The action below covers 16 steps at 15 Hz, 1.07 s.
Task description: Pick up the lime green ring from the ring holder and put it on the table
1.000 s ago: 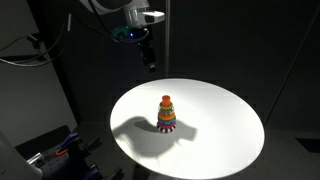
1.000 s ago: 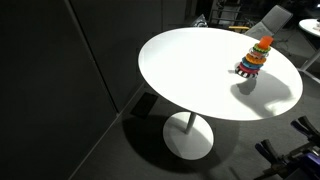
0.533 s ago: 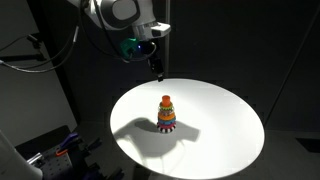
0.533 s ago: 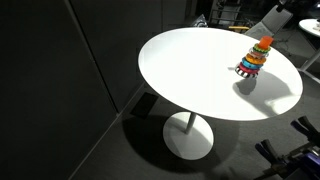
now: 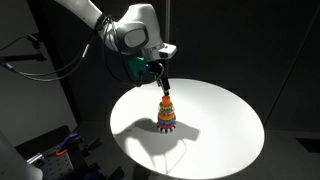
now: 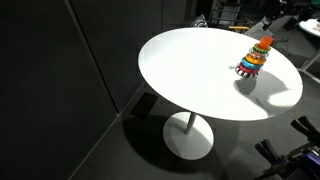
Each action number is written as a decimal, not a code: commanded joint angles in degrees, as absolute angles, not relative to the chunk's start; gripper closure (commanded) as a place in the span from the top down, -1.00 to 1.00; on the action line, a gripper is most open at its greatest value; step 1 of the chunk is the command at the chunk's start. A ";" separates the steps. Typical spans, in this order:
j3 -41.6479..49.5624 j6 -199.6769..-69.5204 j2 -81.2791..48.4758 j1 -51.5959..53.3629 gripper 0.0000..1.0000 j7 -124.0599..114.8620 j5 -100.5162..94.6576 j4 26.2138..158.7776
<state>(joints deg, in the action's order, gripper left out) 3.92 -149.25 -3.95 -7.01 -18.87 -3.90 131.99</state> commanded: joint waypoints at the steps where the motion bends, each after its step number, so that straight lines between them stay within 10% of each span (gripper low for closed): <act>1: 5.30 -152.00 -6.40 -6.16 1.00 -17.43 -4.83 131.86; 16: 6.44 -159.81 -13.06 -5.80 1.00 -12.23 -1.66 133.08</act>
